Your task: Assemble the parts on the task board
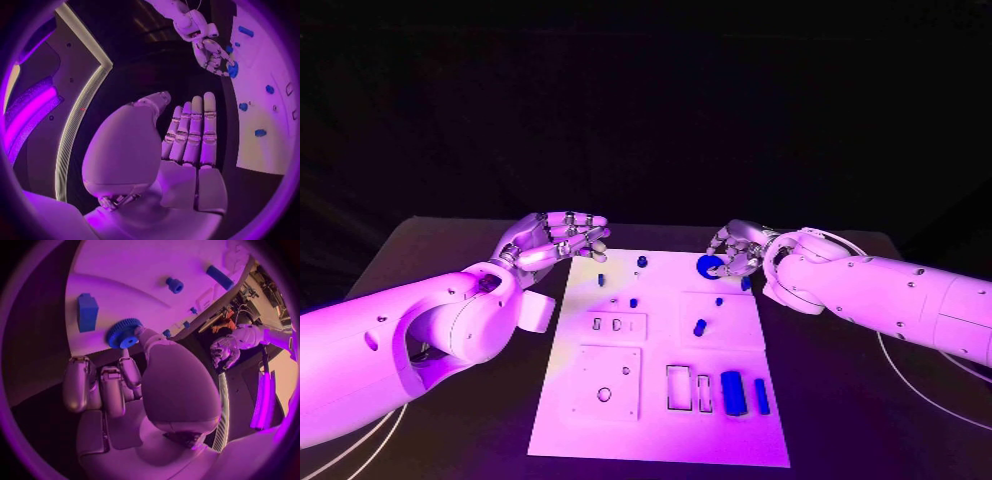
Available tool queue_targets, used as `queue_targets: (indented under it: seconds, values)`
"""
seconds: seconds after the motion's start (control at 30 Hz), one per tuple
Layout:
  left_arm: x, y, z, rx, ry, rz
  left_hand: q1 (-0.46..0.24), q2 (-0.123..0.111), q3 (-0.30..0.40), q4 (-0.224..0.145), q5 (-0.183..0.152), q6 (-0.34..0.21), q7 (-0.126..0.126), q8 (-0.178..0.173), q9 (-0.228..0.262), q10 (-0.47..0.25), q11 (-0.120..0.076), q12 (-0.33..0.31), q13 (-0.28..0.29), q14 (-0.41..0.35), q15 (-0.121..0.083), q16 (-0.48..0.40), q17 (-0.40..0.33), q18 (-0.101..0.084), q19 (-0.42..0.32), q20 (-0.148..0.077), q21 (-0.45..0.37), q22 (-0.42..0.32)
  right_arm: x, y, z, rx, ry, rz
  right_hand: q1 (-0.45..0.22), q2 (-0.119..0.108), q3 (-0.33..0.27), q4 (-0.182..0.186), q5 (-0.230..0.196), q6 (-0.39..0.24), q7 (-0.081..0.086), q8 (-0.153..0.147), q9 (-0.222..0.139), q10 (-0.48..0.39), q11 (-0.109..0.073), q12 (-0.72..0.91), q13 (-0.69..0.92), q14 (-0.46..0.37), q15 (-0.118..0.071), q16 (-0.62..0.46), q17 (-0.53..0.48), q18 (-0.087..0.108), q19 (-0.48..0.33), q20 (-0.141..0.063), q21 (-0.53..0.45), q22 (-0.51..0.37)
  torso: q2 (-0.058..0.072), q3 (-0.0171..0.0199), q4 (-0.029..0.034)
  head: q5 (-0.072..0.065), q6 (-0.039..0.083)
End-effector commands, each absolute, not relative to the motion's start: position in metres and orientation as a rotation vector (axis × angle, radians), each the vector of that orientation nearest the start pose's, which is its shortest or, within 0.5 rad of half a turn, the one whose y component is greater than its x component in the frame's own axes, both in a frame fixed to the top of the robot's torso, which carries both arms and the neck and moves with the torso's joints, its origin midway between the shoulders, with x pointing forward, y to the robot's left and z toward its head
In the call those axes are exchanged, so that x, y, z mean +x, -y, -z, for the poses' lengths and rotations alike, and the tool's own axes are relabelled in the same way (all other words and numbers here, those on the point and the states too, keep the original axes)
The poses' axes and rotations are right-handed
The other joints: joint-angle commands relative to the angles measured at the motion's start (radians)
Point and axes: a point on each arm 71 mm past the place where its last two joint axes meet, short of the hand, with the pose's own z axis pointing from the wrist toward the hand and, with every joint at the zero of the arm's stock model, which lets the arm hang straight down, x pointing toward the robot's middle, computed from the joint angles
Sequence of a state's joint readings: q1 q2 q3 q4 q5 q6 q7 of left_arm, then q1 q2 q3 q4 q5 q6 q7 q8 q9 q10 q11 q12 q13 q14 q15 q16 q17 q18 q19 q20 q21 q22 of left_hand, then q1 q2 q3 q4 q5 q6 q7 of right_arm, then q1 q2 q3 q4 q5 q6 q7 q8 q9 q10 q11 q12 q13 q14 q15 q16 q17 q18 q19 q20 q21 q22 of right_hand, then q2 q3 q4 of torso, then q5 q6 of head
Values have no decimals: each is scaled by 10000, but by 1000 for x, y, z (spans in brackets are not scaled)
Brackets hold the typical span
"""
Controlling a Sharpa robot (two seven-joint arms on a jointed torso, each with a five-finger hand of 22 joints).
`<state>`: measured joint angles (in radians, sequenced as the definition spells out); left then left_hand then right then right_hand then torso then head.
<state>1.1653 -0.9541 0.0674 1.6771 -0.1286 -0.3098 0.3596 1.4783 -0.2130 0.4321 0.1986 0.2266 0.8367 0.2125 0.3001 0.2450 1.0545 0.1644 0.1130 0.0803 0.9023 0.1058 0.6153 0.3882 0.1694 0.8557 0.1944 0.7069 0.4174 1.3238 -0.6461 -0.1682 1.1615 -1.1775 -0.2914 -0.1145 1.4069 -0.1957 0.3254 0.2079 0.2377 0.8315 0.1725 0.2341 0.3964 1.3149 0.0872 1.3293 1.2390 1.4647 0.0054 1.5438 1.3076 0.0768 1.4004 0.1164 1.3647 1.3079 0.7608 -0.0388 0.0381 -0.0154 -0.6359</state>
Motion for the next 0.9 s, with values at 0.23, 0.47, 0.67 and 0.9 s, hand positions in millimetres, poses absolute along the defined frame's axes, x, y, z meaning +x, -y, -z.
queue_targets:
  seconds: [0.23, 0.47, 0.67, 0.9]
  values:
    - [466, -216, 140, -9699, -14106, 16160, 31, 77, 7, -75, -46, -71, 181, -34, 8, -56, 45, -53, 13, 3, 44, -46, 14, 68, -65, 18, 23, 9, 556, 217, 189, 232, -17303, -4916, 615, 136, 1439, -612, -98, 571, -85, 285, 25, 170, -105, 189, 285, 936, -4, 63, 2097, -164, 158, -41, 147, 390, -3, 4, 0, 13, -16]
    - [466, -216, 140, -9658, -14126, 16171, 40, 87, 13, -83, -46, -70, 180, -32, 11, -55, 45, -53, 15, 5, 43, -51, 20, 71, -78, 20, 47, 25, 550, 209, 184, -615, -16515, -4829, 237, 32, 2508, -1052, -114, 1068, -268, 683, 182, 394, -258, 308, 476, 940, -136, 70, 2112, -198, 242, -165, 274, 576, -2, 7, -5, 28, 5]
    - [466, -217, 140, -9658, -14121, 16144, 32, 94, 13, -78, -46, -70, 182, -32, 13, -55, 46, -53, 16, 6, 45, -53, 23, 71, -85, 22, 57, 32, 540, 190, 178, -1284, -15944, -5187, -100, -62, 2722, -1181, -138, 1150, -325, 834, 261, 482, -307, 343, 543, 939, -177, 68, 2107, -204, 256, -203, 289, 618, -8, 8, -5, 13, 13]
    - [467, -215, 141, -9660, -14139, 16170, 12, 109, 12, -63, -47, -70, 184, -31, 16, -55, 49, -53, 17, 9, 48, -58, 30, 72, -102, 28, 78, 47, 531, 162, 168, -1855, -15507, -5616, -180, -89, 2759, -1207, -141, 1148, -337, 857, 274, 499, -319, 347, 552, 934, -188, 59, 2085, -209, 271, -213, 305, 642, -2, 4, -1, 0, 72]
